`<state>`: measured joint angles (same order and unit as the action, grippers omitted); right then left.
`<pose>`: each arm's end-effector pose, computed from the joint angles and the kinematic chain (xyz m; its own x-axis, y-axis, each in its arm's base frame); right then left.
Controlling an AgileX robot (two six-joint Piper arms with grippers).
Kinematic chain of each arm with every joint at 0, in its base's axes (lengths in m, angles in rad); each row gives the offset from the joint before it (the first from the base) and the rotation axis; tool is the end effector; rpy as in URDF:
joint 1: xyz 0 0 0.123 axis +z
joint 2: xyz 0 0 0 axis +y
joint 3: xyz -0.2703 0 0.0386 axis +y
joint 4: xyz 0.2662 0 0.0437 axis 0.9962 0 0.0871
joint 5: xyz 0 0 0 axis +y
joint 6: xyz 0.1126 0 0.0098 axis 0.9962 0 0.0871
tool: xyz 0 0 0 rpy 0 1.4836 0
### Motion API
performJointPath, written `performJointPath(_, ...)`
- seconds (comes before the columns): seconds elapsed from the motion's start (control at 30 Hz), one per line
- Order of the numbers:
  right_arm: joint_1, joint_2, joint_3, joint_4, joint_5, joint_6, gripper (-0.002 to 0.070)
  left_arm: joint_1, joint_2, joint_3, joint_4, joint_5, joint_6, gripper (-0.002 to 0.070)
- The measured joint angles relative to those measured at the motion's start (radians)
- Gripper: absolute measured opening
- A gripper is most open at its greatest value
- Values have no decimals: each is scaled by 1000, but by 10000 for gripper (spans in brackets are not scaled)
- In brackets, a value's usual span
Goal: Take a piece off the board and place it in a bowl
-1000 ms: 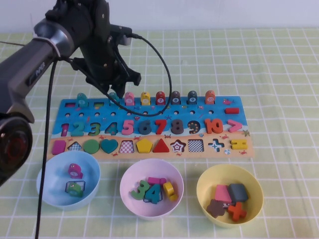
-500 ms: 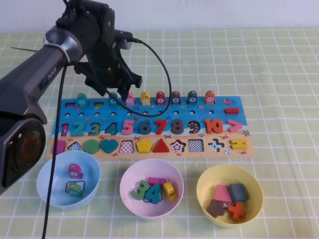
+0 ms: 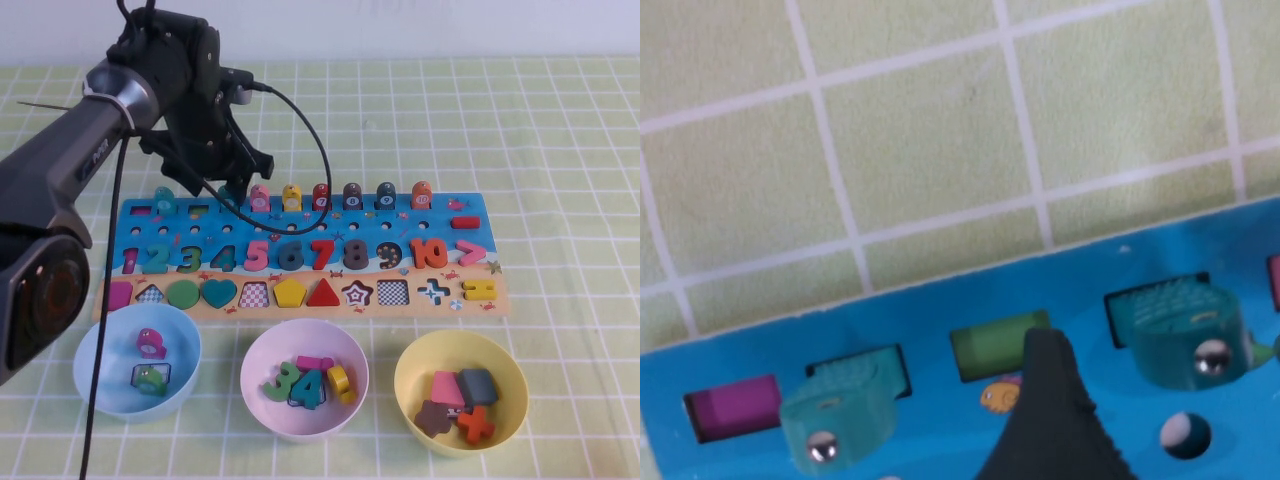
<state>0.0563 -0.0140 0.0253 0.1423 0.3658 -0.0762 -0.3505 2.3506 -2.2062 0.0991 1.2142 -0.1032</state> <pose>0.1036 0.0116 0.1666 -0.2877 0.0406 -0.9569 -0.0886 0.9937 0.0688 0.4925 -0.1689 0.1855 -0.9165 0.2625 -0.3018 0.2539 0.9648 0.0680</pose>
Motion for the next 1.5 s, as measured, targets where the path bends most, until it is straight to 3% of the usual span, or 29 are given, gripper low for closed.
performJointPath(0.93,0,0,0,0,0,0,-17,0,22,0,-3,-55,-9,421)
performJointPath(1.37,0,0,0,0,0,0,-17,0,22,0,-3,-53,-9,211)
performJointPath(1.5,0,0,0,0,0,0,-17,0,22,-2,-3,-53,-9,192)
